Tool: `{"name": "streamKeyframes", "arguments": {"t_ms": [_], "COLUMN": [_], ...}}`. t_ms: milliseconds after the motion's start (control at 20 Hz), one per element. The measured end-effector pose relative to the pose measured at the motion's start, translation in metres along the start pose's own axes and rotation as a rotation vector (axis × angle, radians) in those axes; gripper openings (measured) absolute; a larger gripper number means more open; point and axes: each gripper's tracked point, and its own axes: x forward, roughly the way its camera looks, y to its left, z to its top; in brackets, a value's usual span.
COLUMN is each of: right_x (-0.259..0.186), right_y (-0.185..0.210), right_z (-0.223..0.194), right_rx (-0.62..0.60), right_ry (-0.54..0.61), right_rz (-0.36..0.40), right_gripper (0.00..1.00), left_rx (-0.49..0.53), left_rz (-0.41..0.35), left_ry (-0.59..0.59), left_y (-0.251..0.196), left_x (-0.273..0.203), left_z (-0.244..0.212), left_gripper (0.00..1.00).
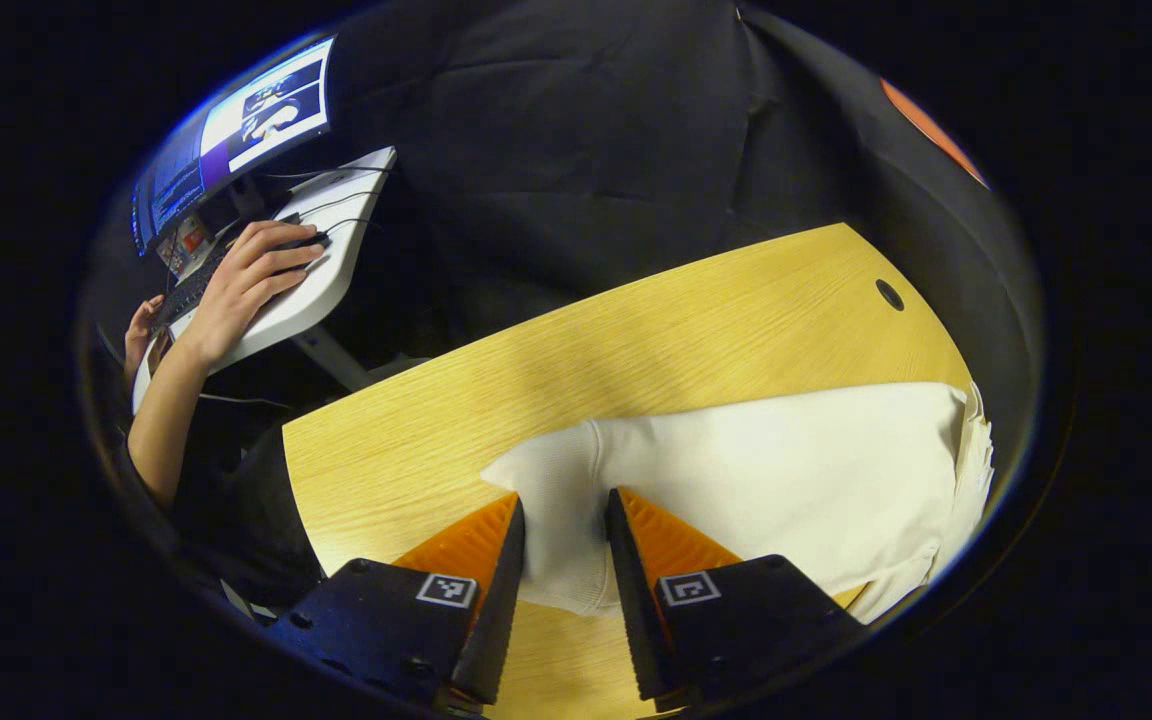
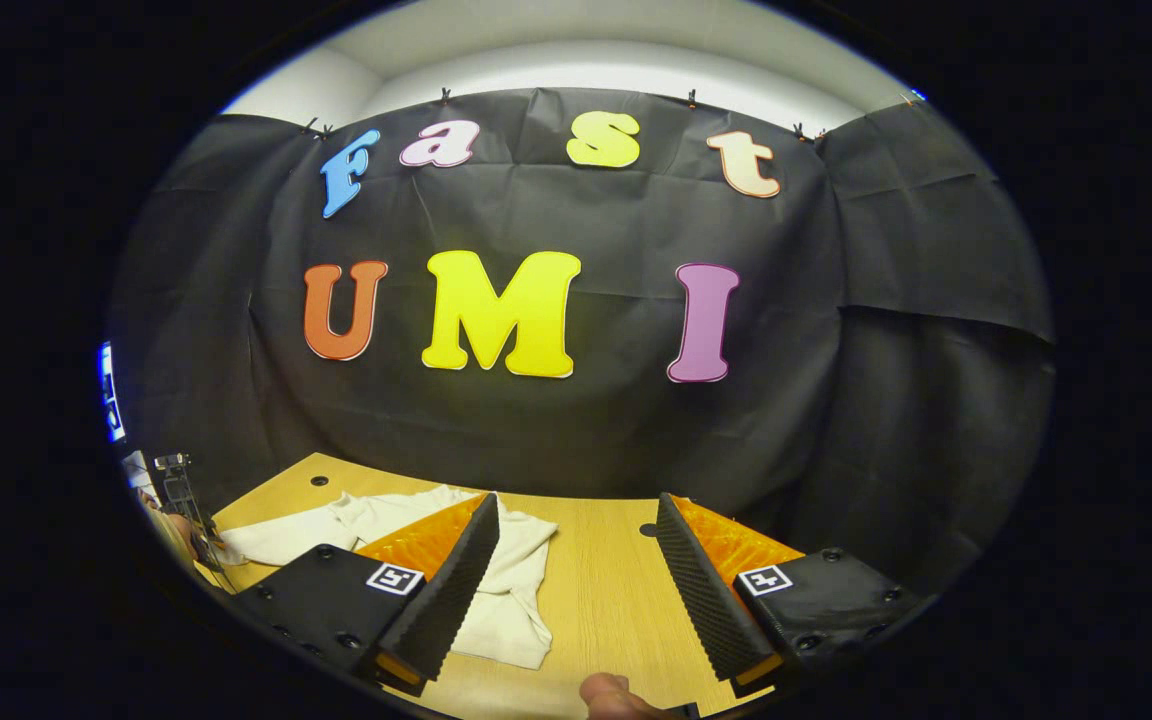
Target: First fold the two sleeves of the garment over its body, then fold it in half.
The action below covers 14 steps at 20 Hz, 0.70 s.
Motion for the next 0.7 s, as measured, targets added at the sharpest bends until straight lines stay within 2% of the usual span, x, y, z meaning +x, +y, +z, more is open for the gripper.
{"name": "streamKeyframes", "arguments": {"t_ms": [100,200,250,350,450,500,700], "right_x": [-0.001,-0.002,-0.001,0.0,0.003,0.005,0.013], "right_y": [-0.003,-0.004,-0.005,-0.008,-0.007,-0.008,-0.001], "right_z": [-0.001,-0.003,-0.003,-0.008,-0.013,-0.015,-0.017], "right_rx": [-0.003,-0.007,-0.009,-0.005,-0.002,-0.004,-0.003], "right_ry": [0.005,0.009,0.011,0.022,0.039,0.045,0.052], "right_rz": [-0.001,0.001,0.001,0.0,0.008,0.008,0.032], "right_gripper": [0.98,0.98,0.98,0.98,0.98,0.98,0.98], "left_rx": [0.027,0.062,0.069,0.07,0.074,0.085,0.111], "left_rz": [0.003,0.015,0.024,0.034,0.035,0.031,-0.026], "left_ry": [0.002,0.008,0.008,0.009,0.016,0.014,-0.053], "left_y": [-0.004,-0.008,-0.007,-0.008,-0.011,-0.013,-0.04], "left_x": [0.0,0.0,0.001,0.002,0.0,-0.002,-0.031], "left_z": [0.001,0.001,0.001,0.002,0.005,0.008,0.038], "left_gripper": [0.32,0.24,0.16,0.1,0.09,0.04,0.03]}}
